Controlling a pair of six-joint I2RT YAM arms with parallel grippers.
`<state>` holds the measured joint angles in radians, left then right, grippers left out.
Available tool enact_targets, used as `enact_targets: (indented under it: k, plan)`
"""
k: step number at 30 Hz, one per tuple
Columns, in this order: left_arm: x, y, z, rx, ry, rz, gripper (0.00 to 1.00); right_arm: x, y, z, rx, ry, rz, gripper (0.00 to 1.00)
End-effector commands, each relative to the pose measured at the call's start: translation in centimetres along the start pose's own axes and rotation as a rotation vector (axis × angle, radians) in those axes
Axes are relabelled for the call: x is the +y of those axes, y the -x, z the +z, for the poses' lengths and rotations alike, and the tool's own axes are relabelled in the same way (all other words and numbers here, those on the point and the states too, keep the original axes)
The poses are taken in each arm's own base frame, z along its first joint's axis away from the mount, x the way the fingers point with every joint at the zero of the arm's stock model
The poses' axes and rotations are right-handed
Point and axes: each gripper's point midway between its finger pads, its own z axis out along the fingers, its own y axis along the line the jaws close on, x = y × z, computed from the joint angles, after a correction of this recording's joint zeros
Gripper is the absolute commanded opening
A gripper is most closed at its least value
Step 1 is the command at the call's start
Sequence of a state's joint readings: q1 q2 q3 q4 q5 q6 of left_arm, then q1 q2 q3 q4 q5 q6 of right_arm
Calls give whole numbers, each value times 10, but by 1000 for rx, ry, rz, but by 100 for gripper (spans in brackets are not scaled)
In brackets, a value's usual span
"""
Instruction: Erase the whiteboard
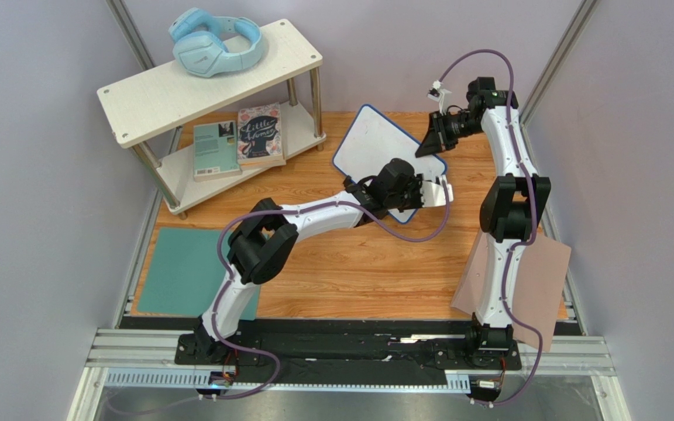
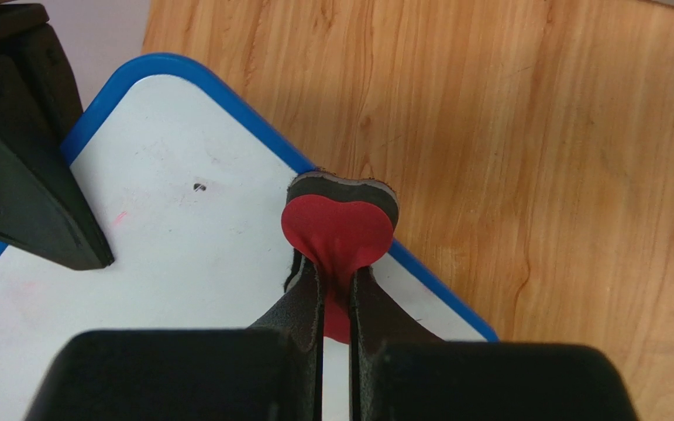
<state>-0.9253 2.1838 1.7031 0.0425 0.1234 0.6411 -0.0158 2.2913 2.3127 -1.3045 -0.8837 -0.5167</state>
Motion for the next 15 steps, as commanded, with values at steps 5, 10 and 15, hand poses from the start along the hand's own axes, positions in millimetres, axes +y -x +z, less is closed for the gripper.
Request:
enact_targets:
  k: [5, 10, 15]
  plan:
    - [28, 28, -30, -52, 85, -7, 0, 5, -54, 30, 220, 41, 42, 0]
    - [71, 15, -83, -2, 273, -65, 0, -1, -59, 29, 251, 20, 41, 0]
    - [106, -16, -136, 97, 469, -127, 0, 0, -60, 28, 255, 17, 43, 0]
